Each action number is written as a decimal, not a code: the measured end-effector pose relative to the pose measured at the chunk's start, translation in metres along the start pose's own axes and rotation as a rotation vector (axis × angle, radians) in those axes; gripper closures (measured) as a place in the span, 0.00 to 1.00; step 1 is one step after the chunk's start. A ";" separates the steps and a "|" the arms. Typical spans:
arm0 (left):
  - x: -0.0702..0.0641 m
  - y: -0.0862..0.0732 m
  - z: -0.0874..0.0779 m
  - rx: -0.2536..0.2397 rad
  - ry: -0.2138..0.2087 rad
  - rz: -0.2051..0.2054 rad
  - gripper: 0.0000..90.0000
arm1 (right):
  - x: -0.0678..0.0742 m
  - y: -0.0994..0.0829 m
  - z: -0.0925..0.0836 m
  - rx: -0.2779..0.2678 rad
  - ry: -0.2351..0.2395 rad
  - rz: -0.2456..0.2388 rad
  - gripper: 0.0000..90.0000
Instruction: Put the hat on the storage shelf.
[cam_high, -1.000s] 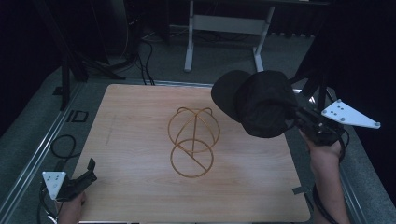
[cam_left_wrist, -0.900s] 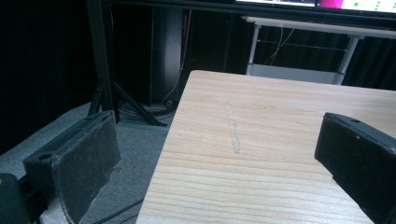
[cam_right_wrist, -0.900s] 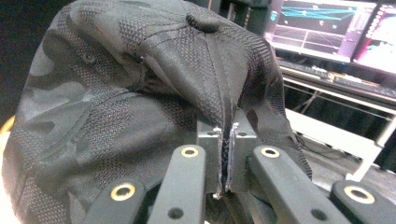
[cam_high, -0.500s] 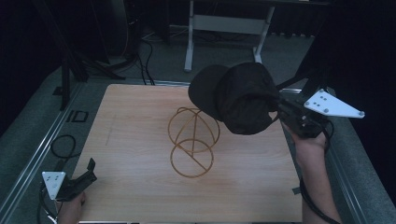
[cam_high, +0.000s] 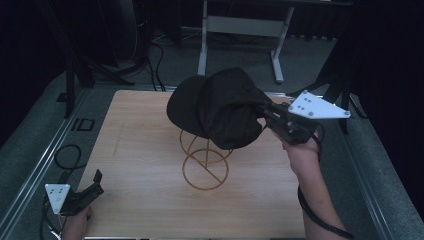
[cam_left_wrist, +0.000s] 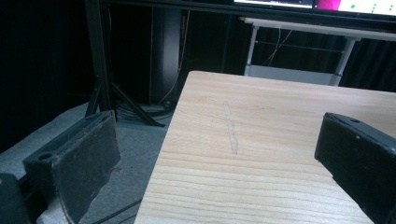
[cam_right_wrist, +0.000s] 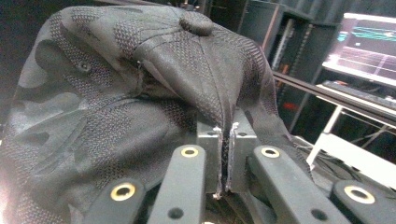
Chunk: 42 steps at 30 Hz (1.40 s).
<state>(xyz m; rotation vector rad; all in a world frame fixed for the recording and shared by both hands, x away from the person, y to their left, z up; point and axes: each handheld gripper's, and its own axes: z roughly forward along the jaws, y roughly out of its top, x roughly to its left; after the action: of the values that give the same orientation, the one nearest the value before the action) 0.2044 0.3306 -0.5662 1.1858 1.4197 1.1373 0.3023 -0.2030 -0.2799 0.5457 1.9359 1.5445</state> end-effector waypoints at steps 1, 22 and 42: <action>0.000 0.000 0.000 0.000 0.000 0.000 0.01 | 0.004 0.001 0.005 0.005 0.012 -0.003 0.96; 0.000 0.000 0.000 -0.001 -0.005 -0.002 0.01 | 0.025 -0.033 0.049 0.140 0.090 -0.017 0.96; 0.000 0.000 0.000 0.002 -0.010 0.006 0.01 | 0.022 -0.067 0.064 0.222 0.134 0.033 0.89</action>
<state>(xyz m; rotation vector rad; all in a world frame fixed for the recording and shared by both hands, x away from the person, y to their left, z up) 0.2043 0.3309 -0.5662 1.1963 1.4112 1.1325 0.3325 -0.1588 -0.3584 0.5820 2.2283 1.4260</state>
